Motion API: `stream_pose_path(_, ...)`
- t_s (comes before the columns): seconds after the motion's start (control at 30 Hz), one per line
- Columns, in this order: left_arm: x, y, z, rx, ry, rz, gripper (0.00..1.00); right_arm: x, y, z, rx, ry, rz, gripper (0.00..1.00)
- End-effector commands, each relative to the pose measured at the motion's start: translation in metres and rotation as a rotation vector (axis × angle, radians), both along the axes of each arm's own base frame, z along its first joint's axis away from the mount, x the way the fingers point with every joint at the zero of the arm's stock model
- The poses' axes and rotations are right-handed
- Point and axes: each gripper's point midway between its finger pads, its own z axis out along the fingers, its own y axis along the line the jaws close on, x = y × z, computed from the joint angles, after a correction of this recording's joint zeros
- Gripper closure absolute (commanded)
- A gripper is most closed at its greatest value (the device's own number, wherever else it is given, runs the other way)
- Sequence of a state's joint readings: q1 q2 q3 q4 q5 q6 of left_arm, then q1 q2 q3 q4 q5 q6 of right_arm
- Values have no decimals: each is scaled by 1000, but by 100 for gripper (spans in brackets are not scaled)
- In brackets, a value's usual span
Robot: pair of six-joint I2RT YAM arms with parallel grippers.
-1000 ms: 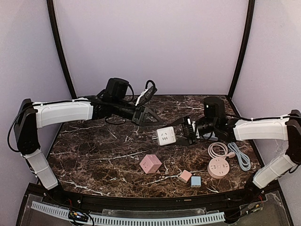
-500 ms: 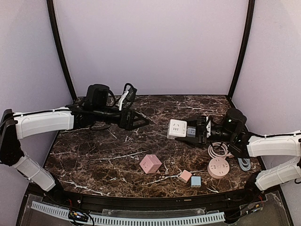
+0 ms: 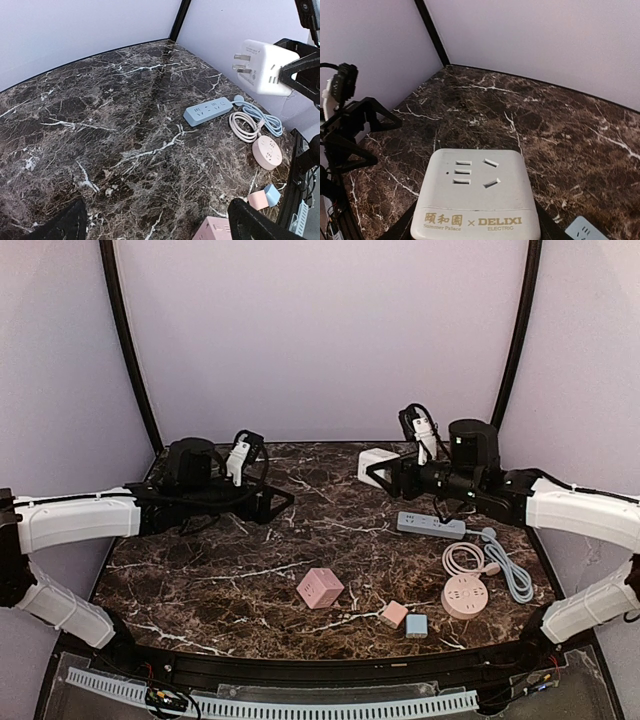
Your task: Insert the plug
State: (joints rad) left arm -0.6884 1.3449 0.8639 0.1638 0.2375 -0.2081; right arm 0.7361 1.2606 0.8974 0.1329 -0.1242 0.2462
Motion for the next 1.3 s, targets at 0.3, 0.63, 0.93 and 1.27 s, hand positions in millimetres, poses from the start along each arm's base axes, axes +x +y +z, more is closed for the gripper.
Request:
stream_pose_path(0.3, 15, 15, -21, 81, -58, 88, 2, -2, -35, -37, -70, 488, -326, 100)
stream_pose_path(0.63, 23, 14, -31, 118, -89, 95, 3, -6, -30, -51, -247, 677, -301, 100)
stream_pose_path(0.93, 26, 15, -45, 133, -115, 98, 4, -14, -41, -91, -456, 871, -271, 100)
stream_pose_path(1.27, 28, 16, -56, 161, -132, 97, 5, -11, -67, -122, -538, 1046, -277, 100)
